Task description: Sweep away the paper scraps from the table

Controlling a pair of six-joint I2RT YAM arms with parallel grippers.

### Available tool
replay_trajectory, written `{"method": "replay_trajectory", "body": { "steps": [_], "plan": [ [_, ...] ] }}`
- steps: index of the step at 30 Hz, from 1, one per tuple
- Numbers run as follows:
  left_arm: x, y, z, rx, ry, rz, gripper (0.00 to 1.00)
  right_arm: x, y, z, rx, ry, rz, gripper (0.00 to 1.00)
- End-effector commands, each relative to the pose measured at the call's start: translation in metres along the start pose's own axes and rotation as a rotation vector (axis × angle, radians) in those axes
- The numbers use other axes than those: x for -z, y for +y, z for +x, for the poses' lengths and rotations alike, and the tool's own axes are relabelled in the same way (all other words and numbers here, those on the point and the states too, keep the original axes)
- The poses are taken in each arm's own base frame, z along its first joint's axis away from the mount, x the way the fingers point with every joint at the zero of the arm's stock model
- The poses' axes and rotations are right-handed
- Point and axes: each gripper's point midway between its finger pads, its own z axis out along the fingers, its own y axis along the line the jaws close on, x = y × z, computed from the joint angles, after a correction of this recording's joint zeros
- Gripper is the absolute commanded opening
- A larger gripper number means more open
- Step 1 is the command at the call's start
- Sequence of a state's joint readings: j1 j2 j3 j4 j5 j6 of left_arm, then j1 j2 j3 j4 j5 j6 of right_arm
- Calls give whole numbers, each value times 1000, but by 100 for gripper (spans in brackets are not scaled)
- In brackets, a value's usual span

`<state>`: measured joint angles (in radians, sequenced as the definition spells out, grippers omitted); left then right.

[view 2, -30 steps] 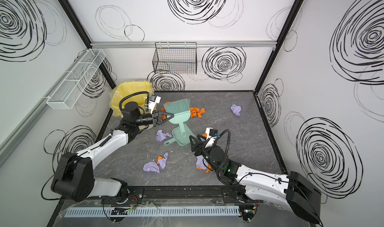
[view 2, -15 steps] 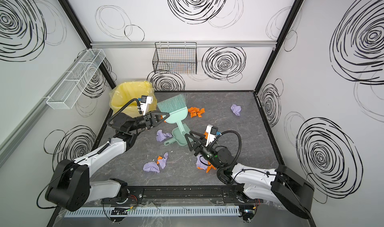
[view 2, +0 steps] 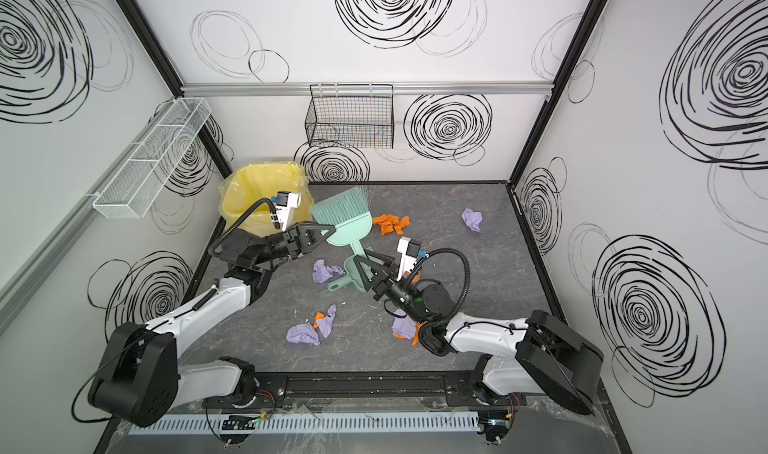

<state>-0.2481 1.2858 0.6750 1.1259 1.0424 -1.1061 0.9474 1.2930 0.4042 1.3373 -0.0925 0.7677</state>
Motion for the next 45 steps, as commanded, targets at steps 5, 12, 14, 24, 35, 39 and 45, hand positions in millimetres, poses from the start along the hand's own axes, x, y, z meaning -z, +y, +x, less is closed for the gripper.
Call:
{"method": "replay_trajectory", "body": {
  "steps": [5, 12, 14, 24, 35, 39, 45],
  "plan": [
    [9, -18, -15, -79, -64, 31, 0, -13, 24, -19, -41, -81, -121, 45],
    [14, -17, -17, -76, -80, 25, 0, -16, 27, -26, -43, -122, -140, 37],
    [14, -16, -18, -75, -83, 23, 0, -18, 27, -26, -45, -125, -142, 37],
    [20, -15, -22, -66, -109, 13, 0, -24, 25, -26, -77, -151, -157, 43],
    [23, -14, -24, -61, -120, 4, 0, -36, 25, -27, -98, -173, -179, 39],
    [23, -13, -24, -58, -121, 3, 0, -39, 24, -27, -105, -178, -181, 37],
    [24, -14, -23, -63, -121, 6, 0, -38, 22, -29, -107, -197, -181, 31]
  ]
}}
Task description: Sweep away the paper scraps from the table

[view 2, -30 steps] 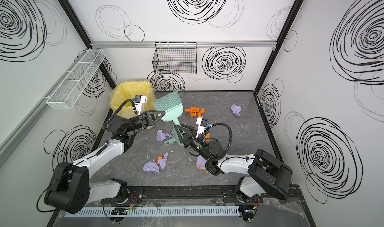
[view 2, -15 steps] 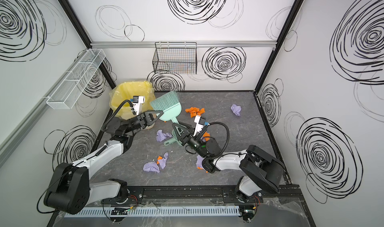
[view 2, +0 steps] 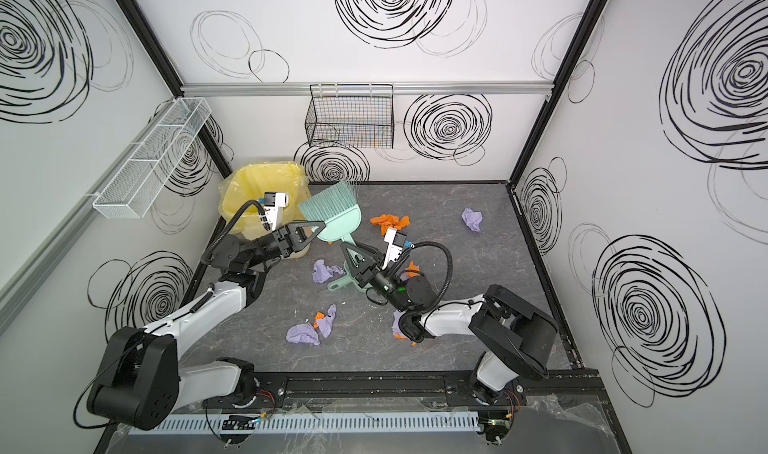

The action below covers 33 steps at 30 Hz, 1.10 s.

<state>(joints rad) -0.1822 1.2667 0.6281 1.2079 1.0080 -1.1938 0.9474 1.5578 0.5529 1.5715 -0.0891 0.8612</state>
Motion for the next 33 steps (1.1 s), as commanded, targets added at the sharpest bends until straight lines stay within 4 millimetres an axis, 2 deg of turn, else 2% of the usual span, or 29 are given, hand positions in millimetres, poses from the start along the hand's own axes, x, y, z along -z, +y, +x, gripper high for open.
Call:
{"method": "replay_trajectory", "body": {
  "steps": [1, 10, 22, 23, 24, 33],
  "plan": [
    [4, -19, -9, -86, -34, 45, 0, -2, 24, -27, -9, -112, -102, 31],
    [6, -13, -9, -81, -31, 37, 0, 2, 23, -33, 16, -126, -74, 27],
    [6, -10, -7, -78, -29, 34, 0, 0, 20, -32, 25, -115, -58, 17],
    [6, -10, -7, -77, -29, 33, 3, 0, 20, -32, 25, -112, -54, 15],
    [6, -10, -7, -78, -28, 34, 12, 1, 19, -31, 25, -111, -48, 13],
    [4, -17, -5, -105, -1, 60, 58, 6, 2, -31, 47, -94, 65, 10]
  ]
}}
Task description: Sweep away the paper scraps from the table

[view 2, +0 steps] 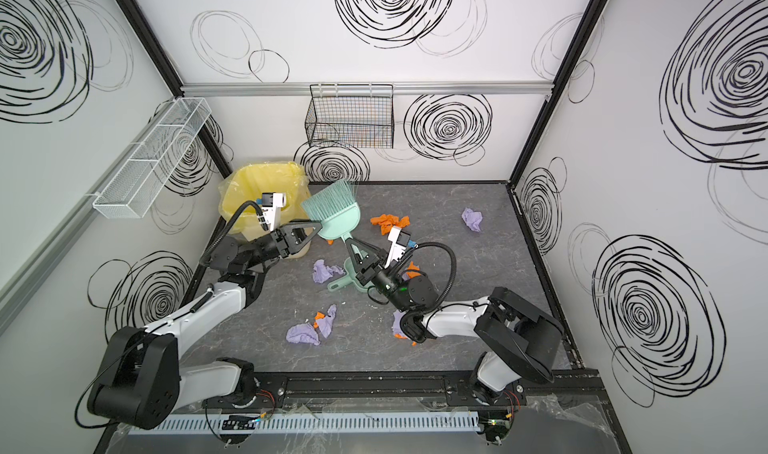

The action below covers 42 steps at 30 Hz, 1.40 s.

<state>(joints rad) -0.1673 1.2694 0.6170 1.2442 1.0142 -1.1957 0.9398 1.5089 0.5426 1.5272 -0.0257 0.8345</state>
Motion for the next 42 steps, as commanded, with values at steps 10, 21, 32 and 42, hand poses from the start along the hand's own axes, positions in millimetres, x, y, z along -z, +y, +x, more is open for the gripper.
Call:
{"method": "replay_trajectory", "body": {
  "steps": [10, 21, 32, 42],
  "plan": [
    [7, 17, 12, -112, 211, 17, 79, 48, -44, -38, 86, -4, 381, 9],
    [41, 91, 75, -551, 588, -467, 98, 134, -50, -90, 131, -111, 506, 9],
    [71, 103, 153, -593, 850, -356, 96, 185, -59, -101, 152, -166, 596, 9],
    [73, 120, 181, -696, 936, -352, 86, 188, -68, -93, 143, -152, 608, 9]
  ]
}}
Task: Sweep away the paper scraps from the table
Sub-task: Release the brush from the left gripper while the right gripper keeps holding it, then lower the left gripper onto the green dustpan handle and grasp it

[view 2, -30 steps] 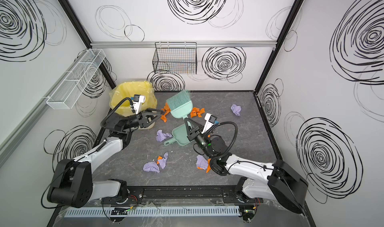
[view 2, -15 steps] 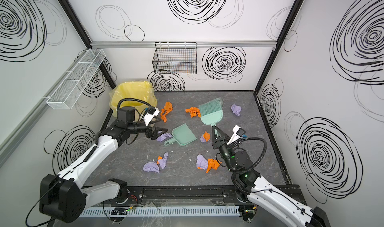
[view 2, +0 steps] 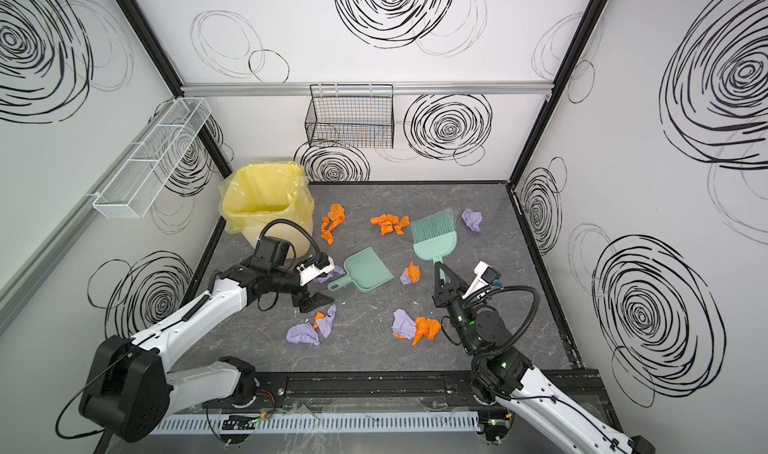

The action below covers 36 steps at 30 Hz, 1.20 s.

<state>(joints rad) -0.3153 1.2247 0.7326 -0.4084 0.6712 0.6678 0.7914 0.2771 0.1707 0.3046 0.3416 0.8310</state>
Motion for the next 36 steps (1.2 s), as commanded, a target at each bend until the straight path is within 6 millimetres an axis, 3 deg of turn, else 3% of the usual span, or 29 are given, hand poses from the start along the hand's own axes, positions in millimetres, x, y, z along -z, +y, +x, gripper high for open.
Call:
{"method": "replay_trajectory", "body": {
  "steps": [1, 20, 25, 36],
  "plan": [
    [-11, 6, 3, -74, 17, -12, 84, -2, -4, 1, 1, -4, 16, 9],
    [-51, 45, 15, -62, 68, -95, 79, -8, -18, 16, 4, 31, 39, 9],
    [-63, 49, 20, -46, 87, -68, 73, -10, -20, 19, 5, 42, 41, 9],
    [-75, 55, 21, -25, 48, -83, 73, -11, -26, 17, 5, 44, 54, 9]
  ]
}}
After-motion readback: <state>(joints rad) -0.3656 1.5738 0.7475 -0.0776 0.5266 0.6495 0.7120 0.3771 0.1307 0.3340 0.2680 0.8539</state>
